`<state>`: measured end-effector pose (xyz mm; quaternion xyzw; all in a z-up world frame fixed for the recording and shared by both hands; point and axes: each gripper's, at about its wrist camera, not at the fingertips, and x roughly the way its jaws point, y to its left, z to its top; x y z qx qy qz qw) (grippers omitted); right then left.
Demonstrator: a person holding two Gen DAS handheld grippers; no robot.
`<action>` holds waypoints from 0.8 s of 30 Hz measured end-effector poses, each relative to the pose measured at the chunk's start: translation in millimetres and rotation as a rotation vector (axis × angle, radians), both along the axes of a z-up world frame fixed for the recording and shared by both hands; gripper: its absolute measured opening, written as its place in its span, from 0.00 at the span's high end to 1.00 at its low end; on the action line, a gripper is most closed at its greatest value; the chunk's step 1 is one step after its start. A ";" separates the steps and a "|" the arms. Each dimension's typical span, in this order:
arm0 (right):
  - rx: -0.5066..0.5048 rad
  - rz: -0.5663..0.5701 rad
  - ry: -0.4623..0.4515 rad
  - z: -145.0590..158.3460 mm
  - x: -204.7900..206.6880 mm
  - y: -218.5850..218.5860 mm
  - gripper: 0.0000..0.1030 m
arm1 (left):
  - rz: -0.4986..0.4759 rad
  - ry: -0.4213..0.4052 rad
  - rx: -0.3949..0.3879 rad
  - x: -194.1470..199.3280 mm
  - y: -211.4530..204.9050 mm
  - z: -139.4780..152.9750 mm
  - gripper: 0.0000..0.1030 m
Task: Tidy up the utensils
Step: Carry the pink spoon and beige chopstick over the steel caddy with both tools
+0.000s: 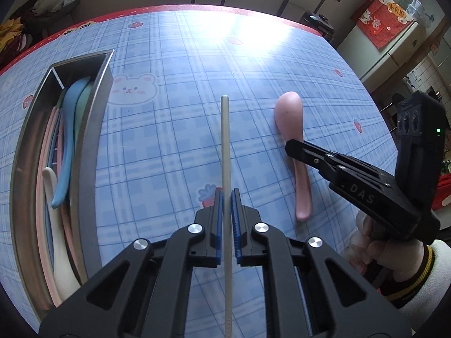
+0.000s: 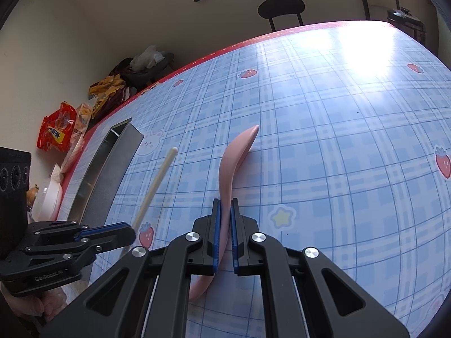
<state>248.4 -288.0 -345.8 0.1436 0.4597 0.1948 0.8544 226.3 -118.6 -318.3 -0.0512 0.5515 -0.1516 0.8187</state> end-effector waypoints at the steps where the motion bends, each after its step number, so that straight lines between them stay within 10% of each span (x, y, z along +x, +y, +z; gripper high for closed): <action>1: -0.007 -0.006 0.007 0.9 -0.3 1.4 0.93 | 0.004 -0.005 -0.010 -3.7 5.4 4.7 0.90; 12: 0.114 -0.065 0.070 10.9 -17.0 17.7 0.93 | 0.127 -0.061 -0.080 -31.3 90.3 45.0 0.90; 24: 0.099 0.054 0.046 37.2 -6.7 82.5 0.93 | 0.198 -0.063 0.027 -27.9 157.3 43.5 0.90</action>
